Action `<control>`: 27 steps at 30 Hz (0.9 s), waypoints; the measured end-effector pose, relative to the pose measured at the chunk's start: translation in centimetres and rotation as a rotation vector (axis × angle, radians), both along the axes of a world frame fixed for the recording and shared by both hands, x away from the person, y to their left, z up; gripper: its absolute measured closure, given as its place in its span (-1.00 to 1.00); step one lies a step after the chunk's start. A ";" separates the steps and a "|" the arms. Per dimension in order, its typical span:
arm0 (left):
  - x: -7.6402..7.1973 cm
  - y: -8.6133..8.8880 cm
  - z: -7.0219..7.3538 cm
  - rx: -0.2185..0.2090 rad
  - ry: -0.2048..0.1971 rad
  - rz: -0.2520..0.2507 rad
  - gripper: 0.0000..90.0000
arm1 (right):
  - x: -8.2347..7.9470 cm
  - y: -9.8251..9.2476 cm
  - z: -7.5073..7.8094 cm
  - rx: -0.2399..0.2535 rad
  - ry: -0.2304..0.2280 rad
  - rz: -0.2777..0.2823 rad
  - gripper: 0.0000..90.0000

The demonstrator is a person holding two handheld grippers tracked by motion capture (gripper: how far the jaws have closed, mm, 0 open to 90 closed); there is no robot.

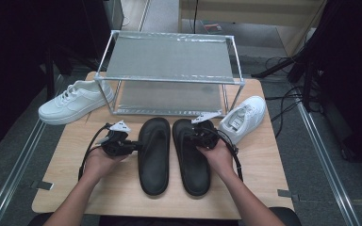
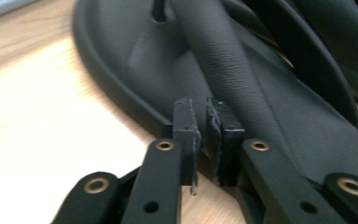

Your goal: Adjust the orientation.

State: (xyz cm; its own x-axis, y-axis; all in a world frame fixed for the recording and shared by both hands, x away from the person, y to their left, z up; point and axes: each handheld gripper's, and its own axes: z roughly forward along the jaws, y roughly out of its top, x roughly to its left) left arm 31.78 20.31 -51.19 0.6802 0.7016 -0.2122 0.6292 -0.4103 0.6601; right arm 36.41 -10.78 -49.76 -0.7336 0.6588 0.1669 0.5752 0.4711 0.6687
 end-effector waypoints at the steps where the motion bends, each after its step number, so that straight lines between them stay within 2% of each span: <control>1: -0.1 -0.2 0.0 0.009 -0.002 -0.005 0.81 | 0.0 0.0 0.0 0.001 -0.003 0.003 1.00; 2: -0.2 -0.4 0.1 0.023 -0.014 -0.008 0.82 | 0.1 0.0 0.0 0.002 -0.004 0.005 1.00; 5: -0.2 -0.4 0.0 0.010 -0.003 -0.012 0.84 | 0.1 -0.1 -0.1 0.013 0.004 0.003 1.00; 8: -0.3 -0.5 0.0 0.013 0.001 -0.016 0.87 | 0.2 -0.2 -0.2 0.058 0.040 -0.003 1.00; 19: -1.1 -2.1 -0.1 0.014 0.004 -0.087 0.87 | 0.1 -0.2 -0.1 0.008 -0.010 -0.010 1.00; 24: -1.2 -2.5 -0.1 0.015 0.003 -0.094 0.86 | 0.2 -0.2 -0.3 0.005 0.007 -0.017 1.00; 27: -1.2 -2.5 -0.1 0.004 0.008 -0.092 0.86 | 0.1 0.2 -0.5 0.002 0.008 0.000 1.00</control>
